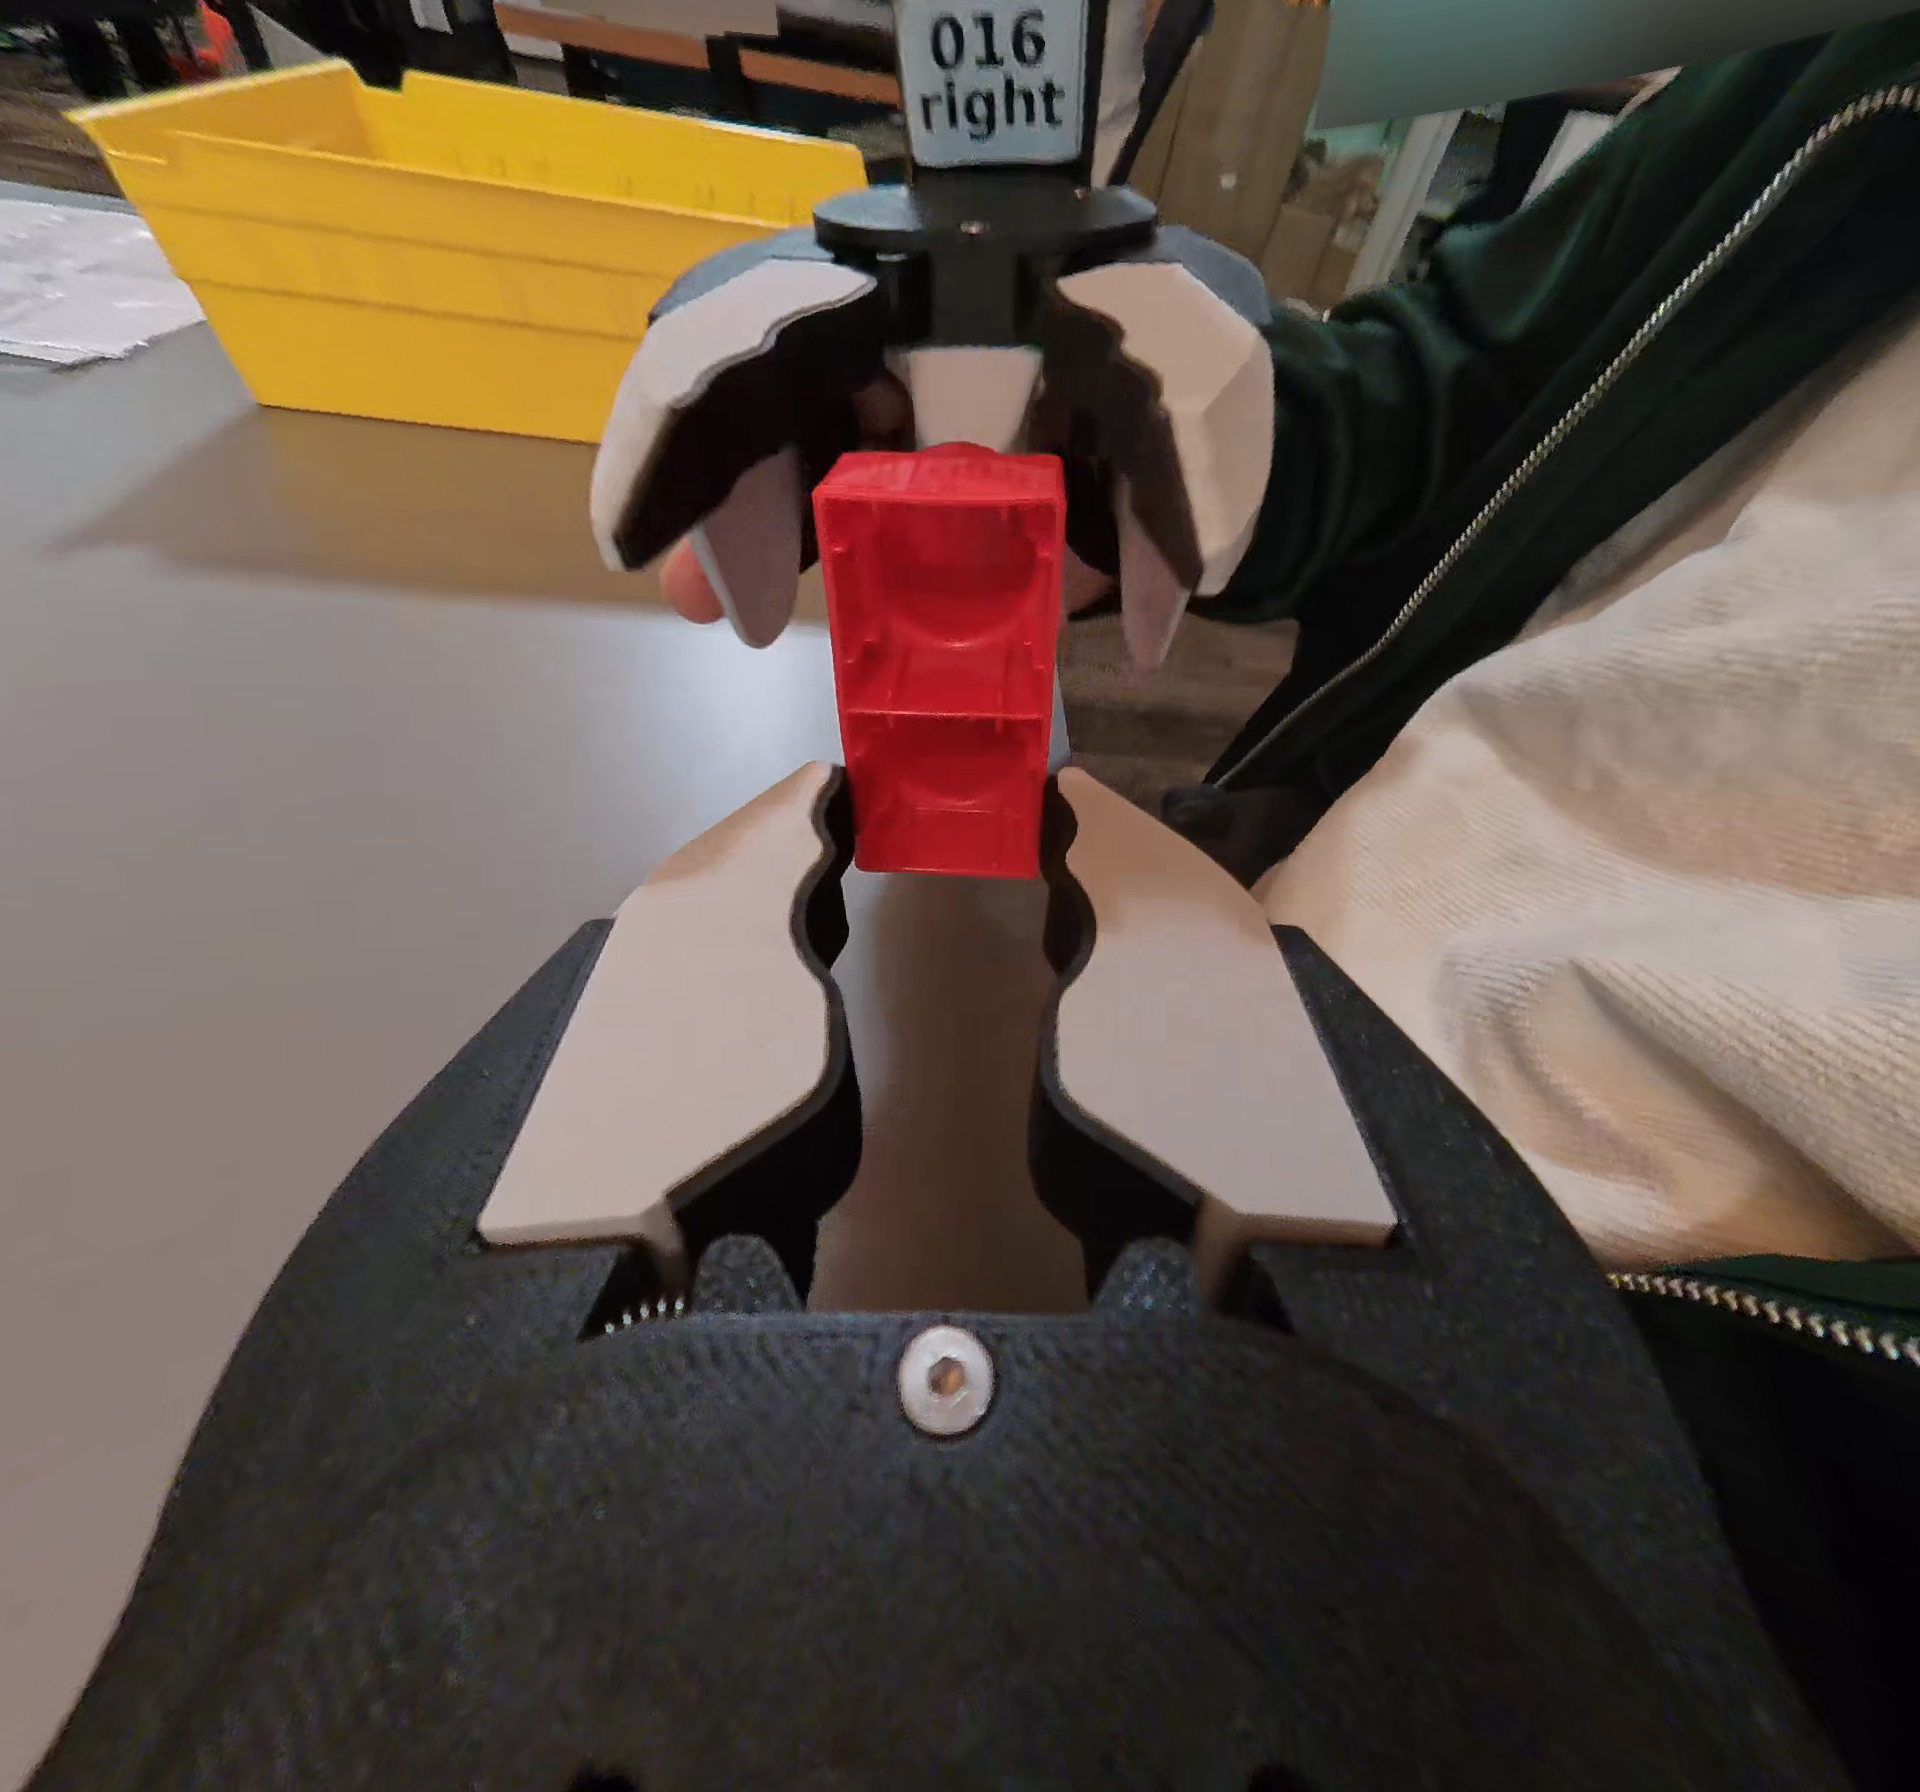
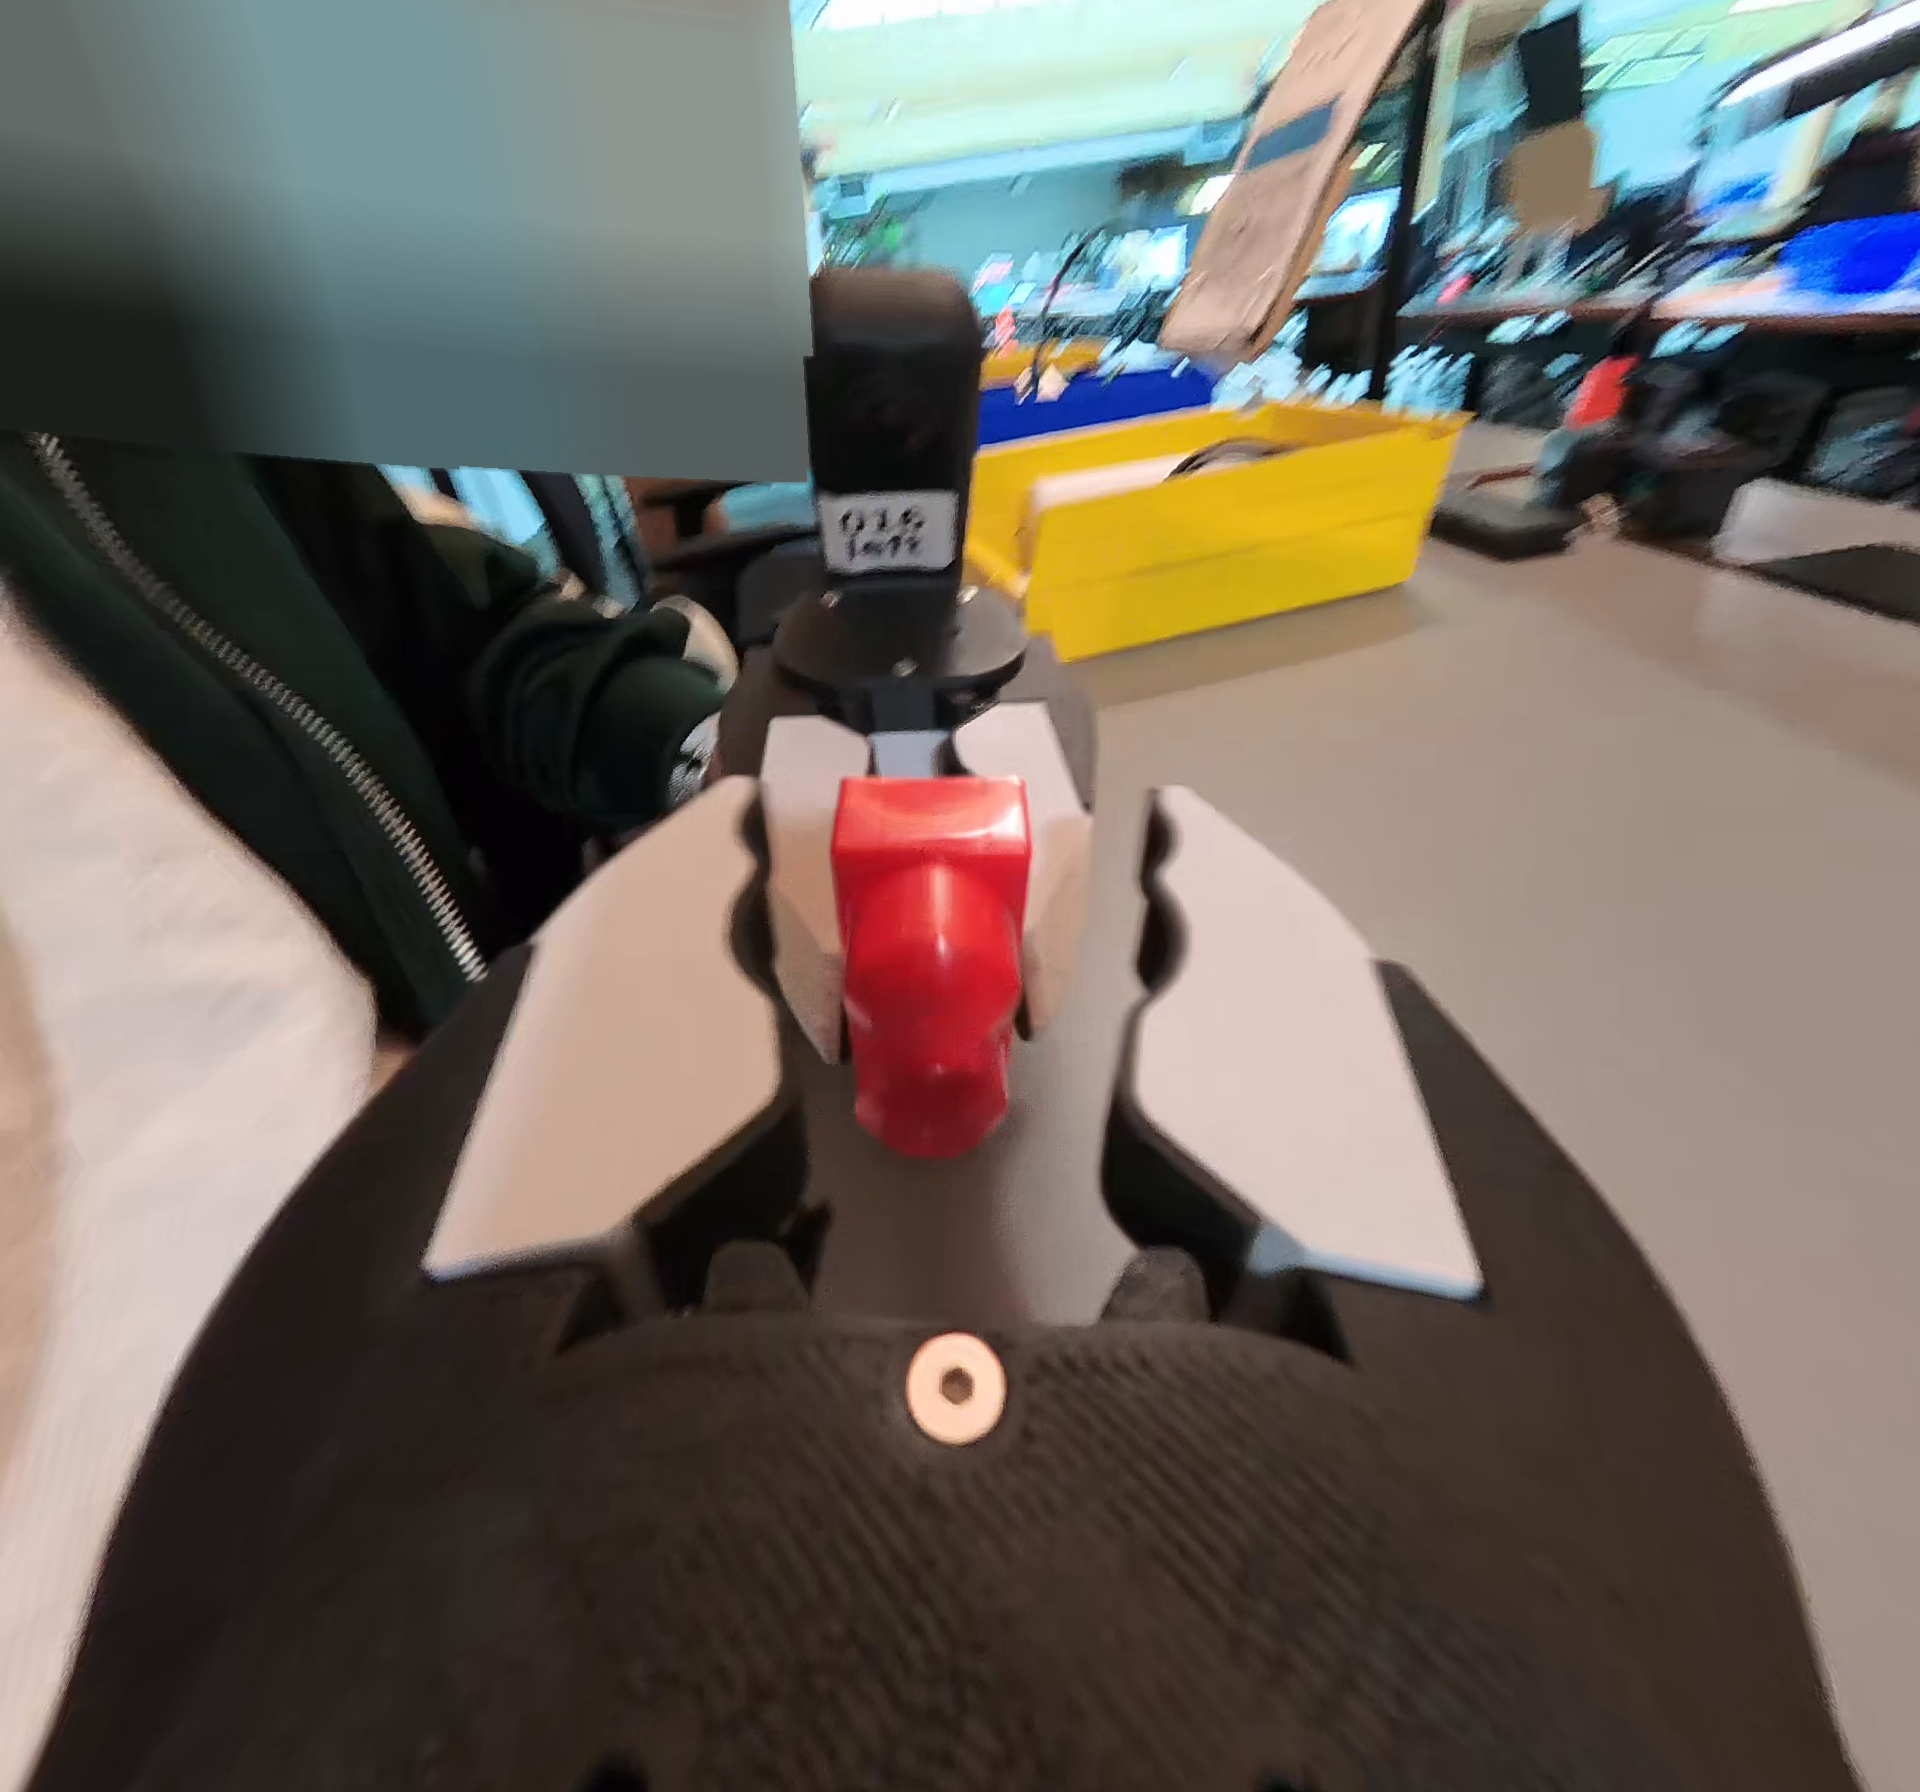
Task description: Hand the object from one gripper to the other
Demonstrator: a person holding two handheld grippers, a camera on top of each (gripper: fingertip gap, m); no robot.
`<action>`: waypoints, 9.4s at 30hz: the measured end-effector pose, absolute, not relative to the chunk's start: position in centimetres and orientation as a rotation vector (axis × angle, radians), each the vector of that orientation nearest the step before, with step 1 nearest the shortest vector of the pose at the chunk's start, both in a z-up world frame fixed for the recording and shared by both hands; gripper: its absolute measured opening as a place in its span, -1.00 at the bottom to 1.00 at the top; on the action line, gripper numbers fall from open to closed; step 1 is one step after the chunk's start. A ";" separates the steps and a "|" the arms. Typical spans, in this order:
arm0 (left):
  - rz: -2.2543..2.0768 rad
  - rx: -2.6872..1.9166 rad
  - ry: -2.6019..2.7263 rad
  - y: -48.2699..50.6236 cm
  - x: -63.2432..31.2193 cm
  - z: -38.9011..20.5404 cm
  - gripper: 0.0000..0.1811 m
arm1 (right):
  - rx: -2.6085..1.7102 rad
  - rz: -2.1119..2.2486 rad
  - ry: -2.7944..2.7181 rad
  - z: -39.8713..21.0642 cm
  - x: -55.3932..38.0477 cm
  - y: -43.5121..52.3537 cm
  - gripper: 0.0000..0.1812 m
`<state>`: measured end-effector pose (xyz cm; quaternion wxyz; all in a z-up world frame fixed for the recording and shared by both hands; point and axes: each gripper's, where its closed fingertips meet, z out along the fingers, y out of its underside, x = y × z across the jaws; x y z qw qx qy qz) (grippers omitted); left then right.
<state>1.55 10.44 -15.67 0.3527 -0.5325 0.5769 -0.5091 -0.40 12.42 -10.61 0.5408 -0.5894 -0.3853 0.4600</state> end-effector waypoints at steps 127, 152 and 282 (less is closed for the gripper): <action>-1.498 -1.191 1.126 12.4 -0.5 -9.2 -0.61 | -1.516 1.156 -0.954 -13.5 -2.2 12.2 -0.62; -1.505 -1.283 1.004 14.2 -0.4 -10.0 -0.10 | -1.838 0.112 -0.329 -2.8 28.2 19.4 -0.62; -1.648 -1.426 0.932 22.8 0.9 -11.4 -0.76 | -1.456 1.239 -0.522 -9.6 4.6 23.9 -0.48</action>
